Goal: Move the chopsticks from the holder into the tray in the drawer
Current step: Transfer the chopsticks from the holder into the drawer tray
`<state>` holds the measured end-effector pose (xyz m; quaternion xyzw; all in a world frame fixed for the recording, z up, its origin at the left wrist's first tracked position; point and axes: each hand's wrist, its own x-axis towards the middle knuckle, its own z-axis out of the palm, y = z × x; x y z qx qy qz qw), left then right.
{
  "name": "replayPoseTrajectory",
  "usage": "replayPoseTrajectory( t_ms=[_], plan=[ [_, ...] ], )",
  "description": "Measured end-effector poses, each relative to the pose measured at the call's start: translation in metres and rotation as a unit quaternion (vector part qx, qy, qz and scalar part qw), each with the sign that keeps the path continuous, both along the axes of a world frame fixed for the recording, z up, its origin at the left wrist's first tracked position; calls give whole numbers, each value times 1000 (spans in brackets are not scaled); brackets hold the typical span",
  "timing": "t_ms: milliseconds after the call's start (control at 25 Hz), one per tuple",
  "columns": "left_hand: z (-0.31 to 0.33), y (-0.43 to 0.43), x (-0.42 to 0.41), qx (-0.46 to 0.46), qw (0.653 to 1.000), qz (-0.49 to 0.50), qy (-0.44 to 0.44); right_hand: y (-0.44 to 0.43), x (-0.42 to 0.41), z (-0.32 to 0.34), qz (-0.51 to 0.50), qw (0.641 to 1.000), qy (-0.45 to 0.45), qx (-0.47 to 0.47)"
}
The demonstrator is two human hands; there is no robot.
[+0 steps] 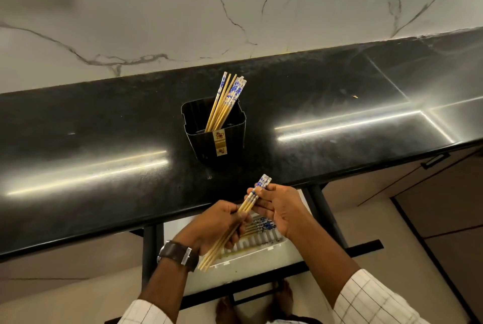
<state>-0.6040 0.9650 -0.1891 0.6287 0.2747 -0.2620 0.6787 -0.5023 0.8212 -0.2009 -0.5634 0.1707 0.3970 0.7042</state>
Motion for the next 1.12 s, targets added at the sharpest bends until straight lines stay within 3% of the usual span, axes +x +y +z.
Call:
replayPoseTrajectory(
  t_ms=[80,280,440,520,640,760,960,1120],
  plan=[
    [-12,6,-12,16,999,-19,29,-2,4,-9,-61,997,49,-12],
    [-33,29,-50,35,999,-12,37,-4,-2,-29,-151,982,60,-97],
    [-38,30,-69,23,984,168,57,-17,-28,-51,-208,963,110,-132],
    [-44,15,-70,17,944,323,64,-19,-32,-62,-207,956,152,-139],
    [-59,-10,-59,-53,827,556,61,-15,-22,-75,-184,954,182,-151],
    [-81,-28,-43,-146,729,662,91,-12,-11,-87,-154,955,199,-160],
    [-103,-36,-30,-152,660,723,137,-7,-9,-100,-112,949,222,-194],
    [-117,-34,-23,-153,637,742,146,-2,-2,-116,-105,938,250,-216]
  ],
)
